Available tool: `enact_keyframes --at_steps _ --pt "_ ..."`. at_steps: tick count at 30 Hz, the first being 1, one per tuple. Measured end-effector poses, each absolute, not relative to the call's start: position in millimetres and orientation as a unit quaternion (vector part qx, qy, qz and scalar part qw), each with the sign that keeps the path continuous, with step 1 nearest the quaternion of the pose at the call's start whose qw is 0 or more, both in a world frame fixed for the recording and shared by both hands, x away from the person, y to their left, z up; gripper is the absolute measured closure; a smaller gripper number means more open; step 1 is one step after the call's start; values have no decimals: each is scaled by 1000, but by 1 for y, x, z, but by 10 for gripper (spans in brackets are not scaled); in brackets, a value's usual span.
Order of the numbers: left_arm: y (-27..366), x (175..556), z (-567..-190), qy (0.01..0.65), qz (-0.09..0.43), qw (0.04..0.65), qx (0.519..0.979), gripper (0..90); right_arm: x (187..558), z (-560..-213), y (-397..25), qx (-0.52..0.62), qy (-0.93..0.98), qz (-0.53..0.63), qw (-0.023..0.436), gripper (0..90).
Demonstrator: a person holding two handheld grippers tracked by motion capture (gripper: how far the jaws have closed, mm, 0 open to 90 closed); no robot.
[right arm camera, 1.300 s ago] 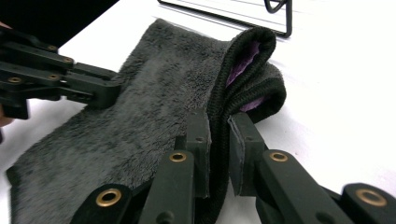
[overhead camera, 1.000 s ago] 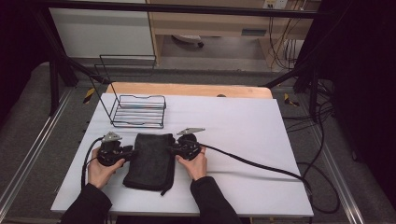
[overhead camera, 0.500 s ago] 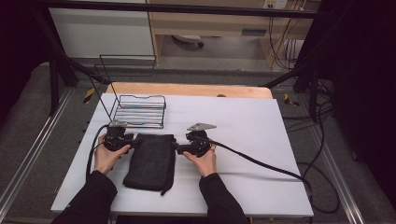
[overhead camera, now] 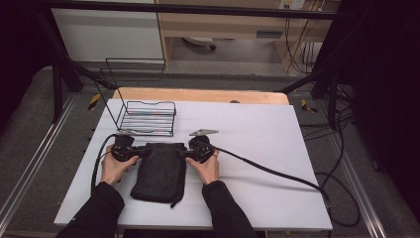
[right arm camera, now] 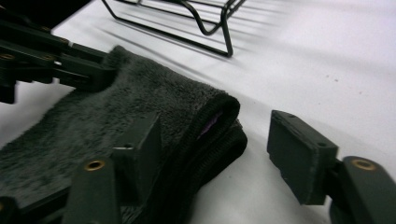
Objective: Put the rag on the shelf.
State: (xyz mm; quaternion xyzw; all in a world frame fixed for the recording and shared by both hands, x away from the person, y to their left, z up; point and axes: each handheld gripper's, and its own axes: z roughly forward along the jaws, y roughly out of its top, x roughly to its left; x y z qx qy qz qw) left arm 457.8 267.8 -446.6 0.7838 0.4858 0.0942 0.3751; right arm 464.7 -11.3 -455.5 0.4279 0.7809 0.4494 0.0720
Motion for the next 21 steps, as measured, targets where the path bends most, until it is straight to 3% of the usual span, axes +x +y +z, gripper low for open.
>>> enact_keyframes --at_steps 6,15,21 --pt "267 457 -447 485 97 374 785 697 464 -460 -9 431 784 442 61 485" --pt "265 455 -445 476 101 370 791 769 464 -459 -5 450 777 439 18 704" --pt "267 455 -443 475 96 376 790 809 465 -458 -6 449 775 444 9 772"
